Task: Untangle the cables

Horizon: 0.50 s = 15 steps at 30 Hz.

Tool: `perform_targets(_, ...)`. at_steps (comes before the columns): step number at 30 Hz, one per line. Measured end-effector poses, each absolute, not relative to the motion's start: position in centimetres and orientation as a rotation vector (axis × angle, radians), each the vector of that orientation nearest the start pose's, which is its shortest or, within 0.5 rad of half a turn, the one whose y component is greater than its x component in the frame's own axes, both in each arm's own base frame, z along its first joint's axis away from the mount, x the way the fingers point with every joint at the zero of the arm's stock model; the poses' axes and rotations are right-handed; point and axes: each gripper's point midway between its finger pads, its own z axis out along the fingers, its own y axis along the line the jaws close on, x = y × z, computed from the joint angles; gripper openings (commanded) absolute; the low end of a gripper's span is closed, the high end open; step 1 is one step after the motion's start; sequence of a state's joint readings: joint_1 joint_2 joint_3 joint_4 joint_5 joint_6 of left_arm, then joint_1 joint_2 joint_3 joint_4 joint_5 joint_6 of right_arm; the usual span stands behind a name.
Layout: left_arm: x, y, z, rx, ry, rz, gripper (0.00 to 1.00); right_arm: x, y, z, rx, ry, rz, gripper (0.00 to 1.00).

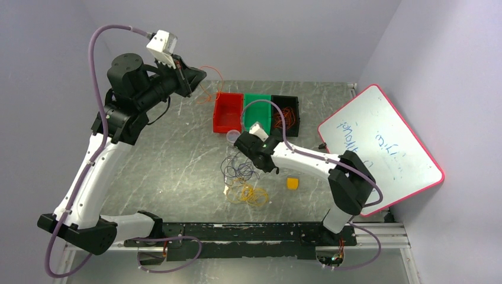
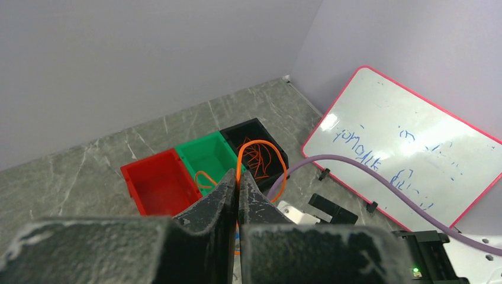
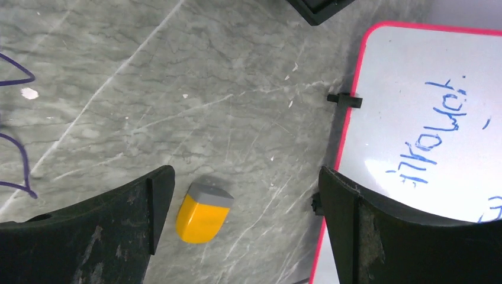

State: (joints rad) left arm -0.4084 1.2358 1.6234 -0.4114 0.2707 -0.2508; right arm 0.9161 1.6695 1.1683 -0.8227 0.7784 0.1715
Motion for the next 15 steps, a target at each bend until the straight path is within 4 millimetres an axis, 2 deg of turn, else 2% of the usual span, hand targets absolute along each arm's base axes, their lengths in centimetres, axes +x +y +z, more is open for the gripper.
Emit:
perform_targets(3,32.3,-20.2,46.4,0.344,1.607,-0.724,0.07,27.8,16.7,10.9,-0.714,2.323,-0.660,0.93)
perform_targets(7,32.3,-20.3,46.3,0.346,1.609,-0.727,0.07,28.1,18.4,12.6,-0.575,2.282,-0.376,0.90)
perform_targets(11,32.2,-20.6,45.9,0.365,1.617,-0.744,0.07,27.6,20.1,15.8,-0.465,2.145,-0.016,0.87)
perform_targets(15,31.8,-21.1,45.8,0.395,1.617,-0.774,0.07,27.0,22.2,20.1,-0.426,1.935,0.272,0.86)
